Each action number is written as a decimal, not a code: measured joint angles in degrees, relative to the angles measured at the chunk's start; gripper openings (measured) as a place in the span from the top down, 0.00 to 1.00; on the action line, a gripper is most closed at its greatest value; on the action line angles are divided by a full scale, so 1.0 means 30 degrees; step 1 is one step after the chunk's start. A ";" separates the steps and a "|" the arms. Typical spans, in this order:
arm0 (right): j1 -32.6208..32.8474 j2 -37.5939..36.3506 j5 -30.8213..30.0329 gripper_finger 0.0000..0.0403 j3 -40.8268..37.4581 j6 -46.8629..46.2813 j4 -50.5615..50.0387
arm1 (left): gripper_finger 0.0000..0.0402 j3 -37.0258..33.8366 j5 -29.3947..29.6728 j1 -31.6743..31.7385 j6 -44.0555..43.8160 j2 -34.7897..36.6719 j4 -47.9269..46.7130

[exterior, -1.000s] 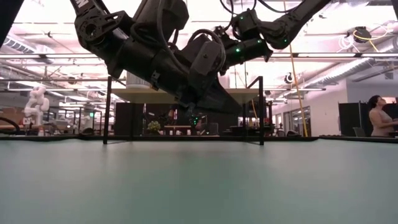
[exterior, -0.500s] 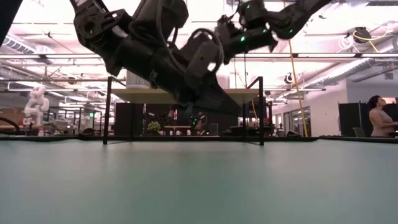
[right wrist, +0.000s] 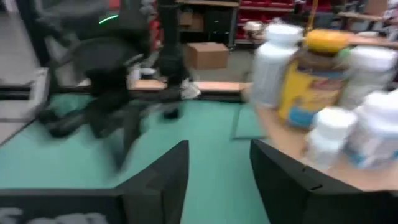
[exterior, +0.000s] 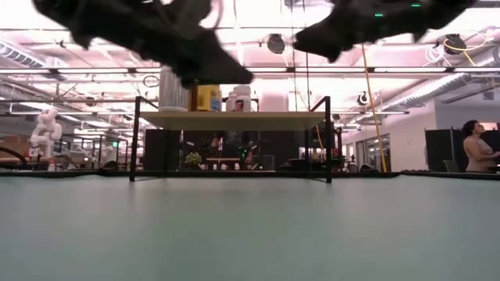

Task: Pick and place medicine bottles onto shelf by color
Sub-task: Return to Home Position

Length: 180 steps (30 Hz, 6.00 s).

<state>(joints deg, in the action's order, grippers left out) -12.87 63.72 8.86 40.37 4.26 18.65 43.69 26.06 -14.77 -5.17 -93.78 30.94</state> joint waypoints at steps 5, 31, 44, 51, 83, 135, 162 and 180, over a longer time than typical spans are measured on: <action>0.3397 -0.2360 -0.3007 0.72 -0.2902 -0.0912 0.0301 | 0.94 -0.4133 0.0043 -0.0109 0.0264 0.2596 0.3828; 0.8549 -1.2353 -0.4900 1.00 -0.7276 0.0057 -0.3328 | 0.94 -1.4376 0.0976 -0.0084 0.2715 1.5596 0.6445; 0.6105 -1.5034 -0.3409 1.00 -0.8017 -0.0053 -0.5480 | 0.94 -1.4376 0.0847 -0.0084 0.3177 1.6794 0.4680; 0.5800 -1.8007 -0.2876 1.00 -0.9310 -0.0822 -0.5748 | 0.94 -1.4376 0.0849 -0.0084 0.3232 1.9263 0.2559; 0.5810 -1.9379 -0.2381 1.00 -1.2969 -0.2431 -0.1674 | 0.94 -1.1370 0.0769 -0.0083 0.0803 3.1218 -1.5604; 0.3741 -1.9088 0.0060 1.00 -1.3192 0.4800 -0.1748 | 0.94 -1.4354 -0.7189 0.3260 0.3629 3.0012 -0.9697; 0.3741 -1.9088 0.0067 1.00 -1.3192 0.4821 -0.1731 | 0.94 -1.4354 -0.7167 0.3260 0.3634 3.0012 -0.9661; 0.3741 -1.9088 0.0067 1.00 -1.3192 0.4821 -0.1732 | 0.94 -1.4354 -0.7160 0.3260 0.3637 3.0012 -0.9654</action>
<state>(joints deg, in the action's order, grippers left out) -1.65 6.46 9.06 0.80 18.72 13.45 0.62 4.58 -4.99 5.74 -3.75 1.98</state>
